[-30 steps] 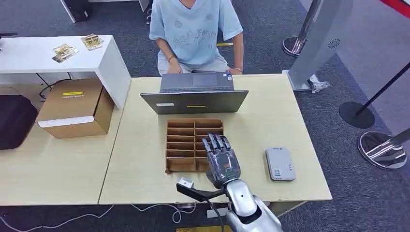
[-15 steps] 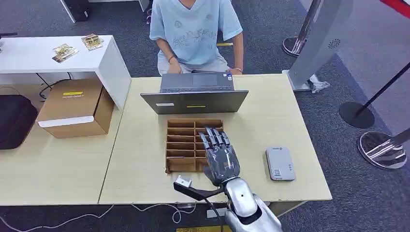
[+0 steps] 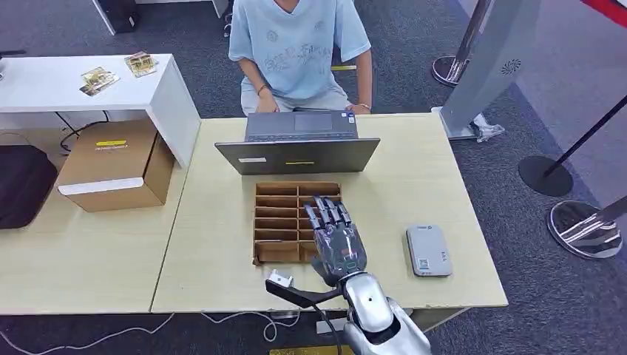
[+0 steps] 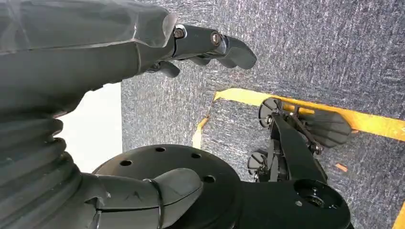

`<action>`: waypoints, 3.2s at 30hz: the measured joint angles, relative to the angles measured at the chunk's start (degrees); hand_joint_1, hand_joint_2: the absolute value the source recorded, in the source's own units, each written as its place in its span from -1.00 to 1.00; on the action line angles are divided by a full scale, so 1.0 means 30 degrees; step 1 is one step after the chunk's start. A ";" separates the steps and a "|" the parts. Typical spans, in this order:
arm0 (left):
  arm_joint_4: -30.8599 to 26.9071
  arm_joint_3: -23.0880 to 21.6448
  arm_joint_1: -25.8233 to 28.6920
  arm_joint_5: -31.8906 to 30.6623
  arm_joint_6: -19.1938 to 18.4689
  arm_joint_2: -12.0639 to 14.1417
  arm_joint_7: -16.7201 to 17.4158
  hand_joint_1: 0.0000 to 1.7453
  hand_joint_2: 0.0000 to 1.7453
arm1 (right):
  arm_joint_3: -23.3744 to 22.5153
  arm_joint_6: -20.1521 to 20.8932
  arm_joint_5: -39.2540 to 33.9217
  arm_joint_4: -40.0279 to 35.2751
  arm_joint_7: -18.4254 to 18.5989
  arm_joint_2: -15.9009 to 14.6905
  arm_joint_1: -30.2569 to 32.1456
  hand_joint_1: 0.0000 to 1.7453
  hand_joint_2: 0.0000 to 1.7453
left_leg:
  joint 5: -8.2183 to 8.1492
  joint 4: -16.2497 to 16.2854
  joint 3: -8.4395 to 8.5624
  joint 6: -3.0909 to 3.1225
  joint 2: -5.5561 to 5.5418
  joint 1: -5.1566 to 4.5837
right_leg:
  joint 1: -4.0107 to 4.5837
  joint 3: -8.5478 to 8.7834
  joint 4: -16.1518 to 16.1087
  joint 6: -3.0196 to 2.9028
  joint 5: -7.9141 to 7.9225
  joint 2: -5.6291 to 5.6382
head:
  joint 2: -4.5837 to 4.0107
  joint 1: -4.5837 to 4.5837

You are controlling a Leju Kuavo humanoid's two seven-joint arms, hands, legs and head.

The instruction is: Pass the card to the sensor for recognition and then transmit it.

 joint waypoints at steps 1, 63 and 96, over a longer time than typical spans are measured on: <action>0.0000 0.0000 0.0001 0.0000 0.0000 0.0000 0.0000 -1.00 1.00 | 0.0000 0.0000 0.0000 0.0007 0.0000 0.0000 0.0000 -1.00 1.00 | 0.0000 0.0000 0.0000 0.0000 0.0000 0.0000 | 0.0000 0.0000 0.0000 0.0000 0.0000 0.0000 | 0.0000 0.0000; 0.0000 0.0051 0.0047 -0.0022 -0.0146 0.0087 0.0058 -1.00 1.00 | 0.0000 0.0226 -0.0801 0.1078 -0.0007 0.0000 -0.0042 -0.86 1.00 | 0.0000 0.0000 -0.0001 0.0000 -0.0001 0.0000 | 0.0000 0.0002 0.0002 0.0000 0.0001 -0.0001 | 0.0000 0.0000; 0.0000 0.0124 0.0047 0.0066 -0.0182 0.0087 0.0058 -1.00 1.00 | 0.0000 0.0342 -0.0998 0.1071 0.0029 0.0000 -0.0091 -0.58 1.00 | 0.0000 0.0000 -0.0001 0.0000 -0.0001 0.0000 | 0.0000 0.0002 0.0002 0.0000 0.0001 -0.0001 | 0.0000 0.0000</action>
